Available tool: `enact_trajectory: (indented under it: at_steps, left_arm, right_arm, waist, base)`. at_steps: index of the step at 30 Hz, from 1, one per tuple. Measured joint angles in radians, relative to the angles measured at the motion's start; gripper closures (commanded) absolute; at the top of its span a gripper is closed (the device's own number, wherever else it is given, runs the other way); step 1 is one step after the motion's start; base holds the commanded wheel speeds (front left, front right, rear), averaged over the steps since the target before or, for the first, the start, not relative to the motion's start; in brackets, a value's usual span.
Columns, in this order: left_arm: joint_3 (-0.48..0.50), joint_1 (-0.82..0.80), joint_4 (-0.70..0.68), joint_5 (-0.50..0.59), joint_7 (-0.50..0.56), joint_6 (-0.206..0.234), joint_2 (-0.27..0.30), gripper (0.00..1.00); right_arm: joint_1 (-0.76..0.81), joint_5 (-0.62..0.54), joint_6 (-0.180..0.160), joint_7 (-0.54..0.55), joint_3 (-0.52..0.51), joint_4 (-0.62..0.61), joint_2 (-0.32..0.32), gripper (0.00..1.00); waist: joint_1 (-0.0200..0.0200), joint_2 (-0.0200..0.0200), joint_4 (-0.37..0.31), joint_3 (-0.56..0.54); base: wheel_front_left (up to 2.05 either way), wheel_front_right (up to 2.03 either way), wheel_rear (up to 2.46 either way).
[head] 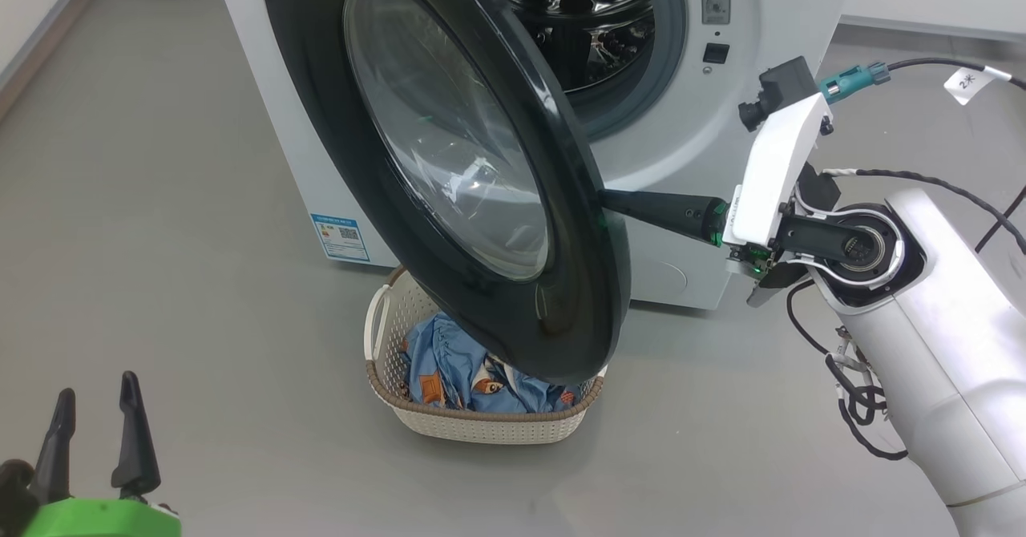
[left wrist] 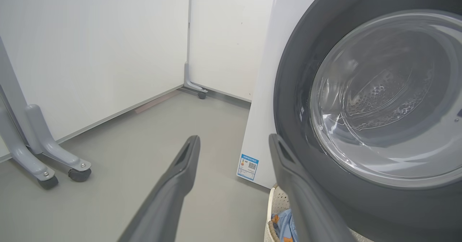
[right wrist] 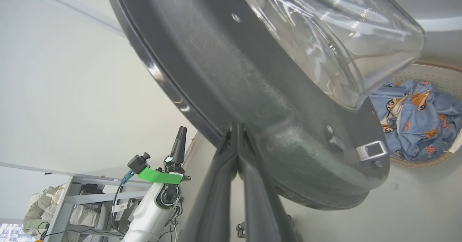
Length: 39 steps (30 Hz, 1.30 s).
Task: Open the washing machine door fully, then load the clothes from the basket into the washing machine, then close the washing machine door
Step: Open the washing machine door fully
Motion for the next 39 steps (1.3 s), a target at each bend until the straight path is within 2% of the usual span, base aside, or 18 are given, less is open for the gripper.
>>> enact_trajectory:
  at_steps: [20, 39]
  left_arm:
    - [0.001, 0.025, 0.0, 0.0, 0.0, 0.0, -0.004, 0.0]
    - [-0.013, 0.029, 0.009, 0.006, 0.0, 0.0, -0.009, 0.0]
  right_arm:
    - [0.059, 0.026, 0.0, 0.053, 0.039, -0.058, 0.001, 1.0]
    - [0.077, 0.034, 0.0, 0.061, 0.063, -0.118, 0.028, 1.0]
  waist:
    - [0.0, 0.0, 0.023, -0.016]
    - [0.0, 0.0, 0.089, -0.022]
  base:
    - [0.0, 0.0, 0.0]
    - [0.0, 0.0, 0.0]
